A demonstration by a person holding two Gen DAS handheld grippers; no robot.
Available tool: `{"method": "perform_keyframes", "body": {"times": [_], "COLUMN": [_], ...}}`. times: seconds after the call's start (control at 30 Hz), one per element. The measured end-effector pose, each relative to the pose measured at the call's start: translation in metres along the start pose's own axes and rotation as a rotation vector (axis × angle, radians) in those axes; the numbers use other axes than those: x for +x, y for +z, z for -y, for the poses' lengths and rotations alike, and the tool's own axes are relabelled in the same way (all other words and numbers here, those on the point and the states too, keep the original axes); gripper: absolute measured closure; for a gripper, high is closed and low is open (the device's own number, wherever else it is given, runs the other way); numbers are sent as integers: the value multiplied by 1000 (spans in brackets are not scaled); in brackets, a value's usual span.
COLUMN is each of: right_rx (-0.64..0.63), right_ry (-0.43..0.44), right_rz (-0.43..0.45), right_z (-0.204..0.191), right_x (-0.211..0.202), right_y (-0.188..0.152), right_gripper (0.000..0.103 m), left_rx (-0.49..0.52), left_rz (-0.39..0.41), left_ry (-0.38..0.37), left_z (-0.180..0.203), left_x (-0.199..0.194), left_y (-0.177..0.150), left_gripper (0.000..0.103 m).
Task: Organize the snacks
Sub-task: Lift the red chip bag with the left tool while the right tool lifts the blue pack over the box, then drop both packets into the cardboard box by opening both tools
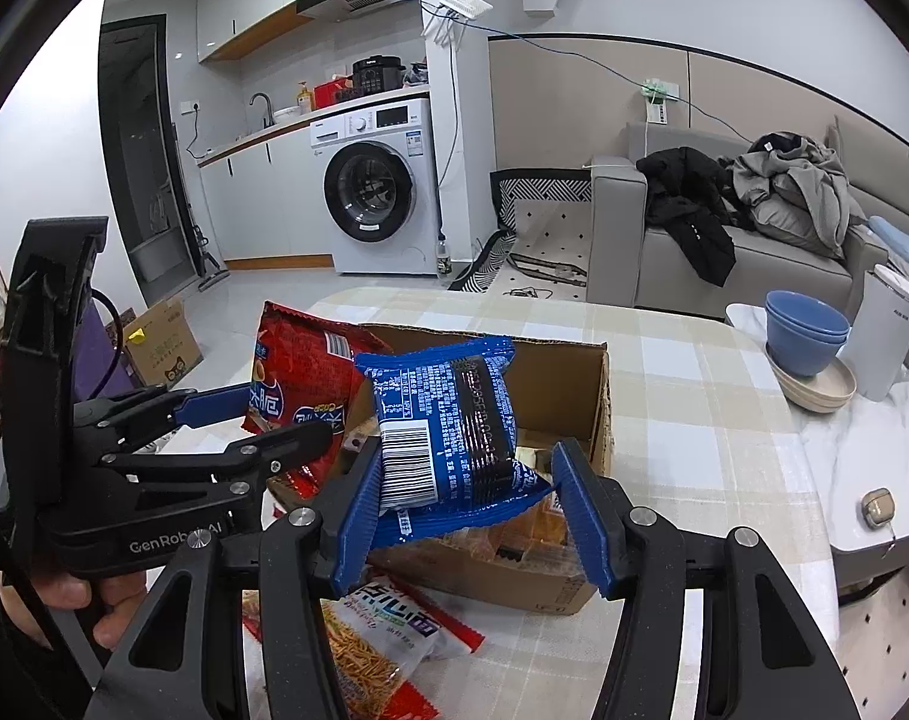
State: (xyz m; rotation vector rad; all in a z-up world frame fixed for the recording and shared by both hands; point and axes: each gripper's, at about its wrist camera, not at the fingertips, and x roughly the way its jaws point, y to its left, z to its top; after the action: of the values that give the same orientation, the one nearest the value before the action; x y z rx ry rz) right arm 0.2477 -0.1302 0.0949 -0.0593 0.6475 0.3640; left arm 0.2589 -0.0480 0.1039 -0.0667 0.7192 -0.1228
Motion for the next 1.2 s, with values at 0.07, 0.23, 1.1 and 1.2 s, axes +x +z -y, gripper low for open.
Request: {"method": "perform_keyframes", "body": {"times": [0.07, 0.23, 1.1, 1.2], "right_rx": [3, 16, 51, 60], "right_ry": [-4, -11, 2, 7], "right_rz": [-11, -33, 29, 37], "right_z": [3, 8, 21, 22], "right_x": [6, 19, -8, -11], "right_y": [2, 7, -2, -3], "right_gripper": [46, 46, 0, 0], "left_rx": [-1, 3, -5, -19], "left_rz": [-6, -23, -27, -15], "left_ry": [4, 14, -25, -17], "left_z": [0, -1, -15, -22], "left_x": [6, 20, 5, -3], "left_y": [1, 1, -18, -22], "left_gripper": [44, 44, 1, 1]}}
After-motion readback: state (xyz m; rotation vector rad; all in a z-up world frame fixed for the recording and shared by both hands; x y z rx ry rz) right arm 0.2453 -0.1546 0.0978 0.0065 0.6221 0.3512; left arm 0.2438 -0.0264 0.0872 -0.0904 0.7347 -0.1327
